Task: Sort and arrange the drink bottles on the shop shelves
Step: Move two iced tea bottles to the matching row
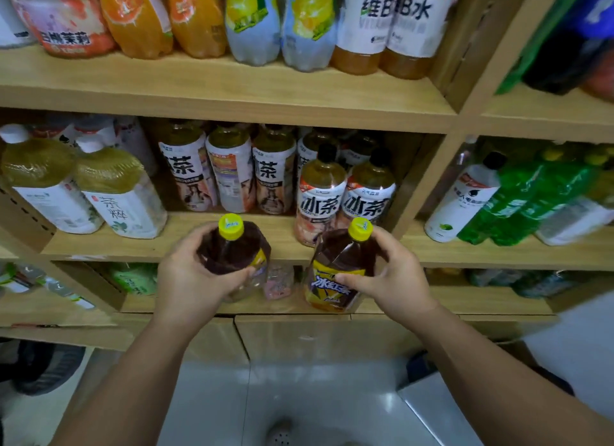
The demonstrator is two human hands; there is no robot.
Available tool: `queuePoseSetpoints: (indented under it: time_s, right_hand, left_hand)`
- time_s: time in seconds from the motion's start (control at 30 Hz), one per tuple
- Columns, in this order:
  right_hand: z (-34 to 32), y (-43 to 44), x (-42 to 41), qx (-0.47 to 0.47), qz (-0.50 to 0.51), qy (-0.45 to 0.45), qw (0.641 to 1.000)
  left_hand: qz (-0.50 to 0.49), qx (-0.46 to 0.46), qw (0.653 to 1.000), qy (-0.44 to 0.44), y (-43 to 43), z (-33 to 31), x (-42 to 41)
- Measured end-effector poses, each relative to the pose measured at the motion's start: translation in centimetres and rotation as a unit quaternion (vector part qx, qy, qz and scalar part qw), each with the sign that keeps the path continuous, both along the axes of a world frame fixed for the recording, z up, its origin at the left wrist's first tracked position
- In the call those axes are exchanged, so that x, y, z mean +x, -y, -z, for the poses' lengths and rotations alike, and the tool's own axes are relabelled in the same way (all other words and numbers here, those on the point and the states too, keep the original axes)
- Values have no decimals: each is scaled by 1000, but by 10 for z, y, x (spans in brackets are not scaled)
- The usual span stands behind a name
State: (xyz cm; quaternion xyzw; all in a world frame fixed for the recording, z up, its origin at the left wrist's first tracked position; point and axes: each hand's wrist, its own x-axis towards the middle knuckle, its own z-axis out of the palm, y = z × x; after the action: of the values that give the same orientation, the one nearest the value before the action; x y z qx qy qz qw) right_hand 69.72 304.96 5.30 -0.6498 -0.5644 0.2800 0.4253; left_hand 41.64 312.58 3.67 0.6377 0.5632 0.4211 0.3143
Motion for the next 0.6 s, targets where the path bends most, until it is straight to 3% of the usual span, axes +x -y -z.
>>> queuePoseSetpoints:
  time_s: [0.43, 0.6]
  right_hand:
    - [70, 134, 218, -68, -5, -31, 997]
    - [99, 167, 291, -94, 46, -9, 994]
  left_hand:
    - [24, -84, 996, 24, 127, 64, 222]
    - [49, -144, 987, 47, 150, 96, 309]
